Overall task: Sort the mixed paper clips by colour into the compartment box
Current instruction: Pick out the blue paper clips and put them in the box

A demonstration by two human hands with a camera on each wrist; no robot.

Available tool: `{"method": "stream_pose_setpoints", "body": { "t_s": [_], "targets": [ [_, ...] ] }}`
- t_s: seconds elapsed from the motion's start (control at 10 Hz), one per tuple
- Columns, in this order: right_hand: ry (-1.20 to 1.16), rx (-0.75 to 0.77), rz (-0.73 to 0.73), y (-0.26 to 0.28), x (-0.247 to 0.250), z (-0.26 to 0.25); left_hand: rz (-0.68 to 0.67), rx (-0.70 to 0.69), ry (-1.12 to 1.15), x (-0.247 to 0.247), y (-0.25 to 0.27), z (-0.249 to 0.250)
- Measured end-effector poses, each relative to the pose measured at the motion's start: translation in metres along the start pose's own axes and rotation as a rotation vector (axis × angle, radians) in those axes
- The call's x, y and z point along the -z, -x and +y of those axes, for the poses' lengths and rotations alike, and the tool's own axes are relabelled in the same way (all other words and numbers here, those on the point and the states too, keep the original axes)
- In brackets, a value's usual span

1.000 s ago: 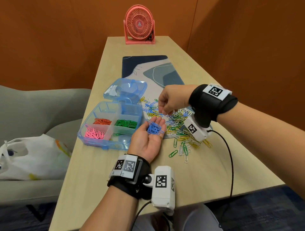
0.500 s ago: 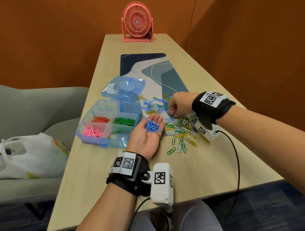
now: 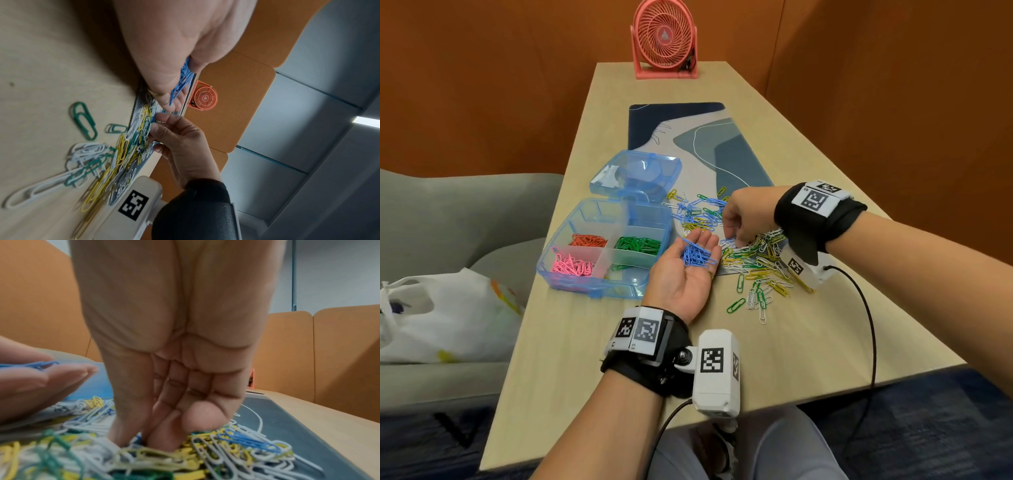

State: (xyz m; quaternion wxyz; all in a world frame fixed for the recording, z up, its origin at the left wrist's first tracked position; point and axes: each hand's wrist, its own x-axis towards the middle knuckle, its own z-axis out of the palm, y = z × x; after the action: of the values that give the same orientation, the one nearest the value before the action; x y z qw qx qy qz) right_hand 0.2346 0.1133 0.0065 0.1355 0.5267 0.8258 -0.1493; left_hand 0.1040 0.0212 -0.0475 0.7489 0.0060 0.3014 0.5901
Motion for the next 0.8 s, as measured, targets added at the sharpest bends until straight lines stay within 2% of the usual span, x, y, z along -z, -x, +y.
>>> {"method": "stream_pose_setpoints", "body": {
  "t_s": [0.4,0.6,0.8],
  "targets": [
    [0.041,-0.048,-0.038,-0.0006,-0.0008,0.0047,-0.002,0.003,0.003,-0.0002,0.0005,0.0005],
    [-0.067,-0.050,-0.026,0.0002,-0.0004,0.0052,0.000,0.002,0.005,-0.0002,0.0008,0.0005],
    [-0.017,-0.071,-0.022,-0.0009,-0.0027,-0.0003,0.000,-0.001,0.000,-0.0006,0.0012,0.0003]
  ]
}}
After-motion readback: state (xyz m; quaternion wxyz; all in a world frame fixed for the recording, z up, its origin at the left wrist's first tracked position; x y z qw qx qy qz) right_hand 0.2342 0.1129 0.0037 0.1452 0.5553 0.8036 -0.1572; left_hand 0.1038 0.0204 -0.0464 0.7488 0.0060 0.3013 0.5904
